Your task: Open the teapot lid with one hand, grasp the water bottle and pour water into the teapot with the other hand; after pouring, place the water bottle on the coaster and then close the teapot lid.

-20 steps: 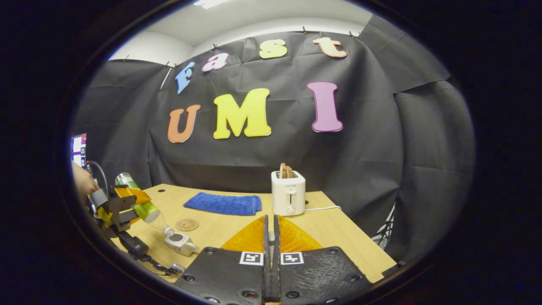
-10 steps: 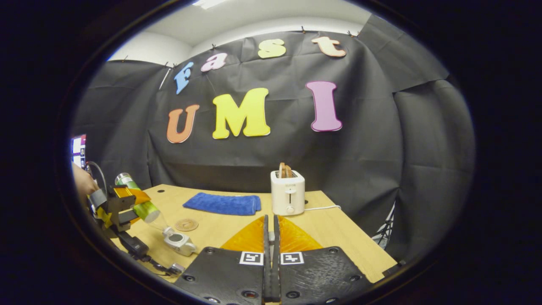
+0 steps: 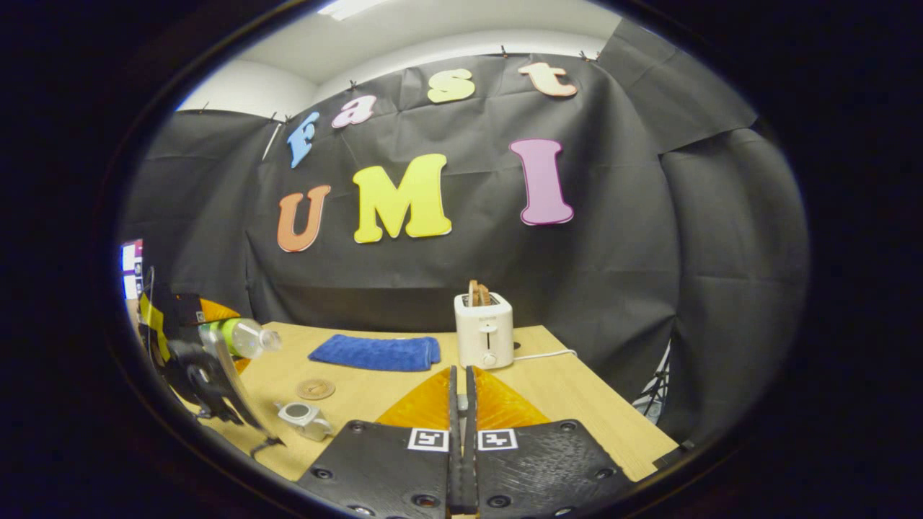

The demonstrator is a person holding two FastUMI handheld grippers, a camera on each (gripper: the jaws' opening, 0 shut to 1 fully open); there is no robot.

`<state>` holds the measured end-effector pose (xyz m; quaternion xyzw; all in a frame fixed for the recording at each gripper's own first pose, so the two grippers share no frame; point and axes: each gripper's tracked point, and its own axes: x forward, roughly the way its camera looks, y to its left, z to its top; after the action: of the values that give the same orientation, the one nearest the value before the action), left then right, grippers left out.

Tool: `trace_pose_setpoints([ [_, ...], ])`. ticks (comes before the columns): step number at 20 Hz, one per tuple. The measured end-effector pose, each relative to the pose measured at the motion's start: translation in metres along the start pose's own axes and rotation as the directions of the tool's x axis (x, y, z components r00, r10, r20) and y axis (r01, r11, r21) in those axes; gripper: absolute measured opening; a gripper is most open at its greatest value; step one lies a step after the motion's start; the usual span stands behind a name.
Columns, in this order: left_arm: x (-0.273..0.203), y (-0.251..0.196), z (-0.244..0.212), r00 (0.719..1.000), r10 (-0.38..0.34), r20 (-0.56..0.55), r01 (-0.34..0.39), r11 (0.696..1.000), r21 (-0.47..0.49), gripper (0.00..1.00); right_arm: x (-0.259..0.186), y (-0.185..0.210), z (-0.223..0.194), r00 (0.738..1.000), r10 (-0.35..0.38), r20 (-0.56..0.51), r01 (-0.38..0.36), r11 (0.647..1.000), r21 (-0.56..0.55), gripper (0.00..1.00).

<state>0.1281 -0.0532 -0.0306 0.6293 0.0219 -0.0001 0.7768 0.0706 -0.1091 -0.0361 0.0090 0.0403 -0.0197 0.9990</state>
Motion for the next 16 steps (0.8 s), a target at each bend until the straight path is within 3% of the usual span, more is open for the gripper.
trace_pose_setpoints([
  [2,-0.001,0.014,-0.001,0.999,0.042,0.009,-0.041,0.989,-0.143,0.76,-0.001,0.003,0.000,1.000,0.006,-0.002,-0.006,1.000,0.014,0.00],
  [4,-0.001,0.028,-0.004,0.997,0.071,0.016,-0.063,0.951,-0.302,0.76,-0.002,0.004,0.001,1.000,0.009,0.006,-0.009,1.000,0.016,0.00],
  [6,-0.002,0.042,-0.004,0.996,0.077,0.034,-0.049,0.858,-0.512,0.76,0.001,0.006,0.001,1.000,0.009,0.008,-0.009,1.000,0.018,0.00],
  [7,-0.003,0.046,0.000,0.995,0.083,0.050,-0.037,0.802,-0.596,0.80,0.003,0.007,-0.002,1.000,0.012,0.000,-0.012,1.000,0.019,0.00],
  [9,-0.004,0.047,0.005,0.992,0.087,0.088,0.008,0.664,-0.748,0.76,0.005,0.011,-0.007,1.000,0.017,-0.010,-0.017,1.000,0.013,0.00],
  [13,0.020,0.044,0.018,0.984,0.082,0.161,0.127,0.321,-0.939,0.77,0.007,0.009,-0.006,1.000,0.000,-0.003,0.000,1.000,0.013,0.00],
  [15,0.039,0.035,0.022,0.981,0.070,0.182,0.164,0.211,-0.964,0.78,0.009,0.008,-0.010,1.000,-0.007,-0.007,0.007,1.000,0.010,0.00],
  [16,0.048,0.034,0.023,0.979,0.077,0.187,0.170,0.185,-0.968,0.78,0.010,0.009,-0.011,1.000,-0.008,-0.011,0.009,1.000,0.009,0.00],
])
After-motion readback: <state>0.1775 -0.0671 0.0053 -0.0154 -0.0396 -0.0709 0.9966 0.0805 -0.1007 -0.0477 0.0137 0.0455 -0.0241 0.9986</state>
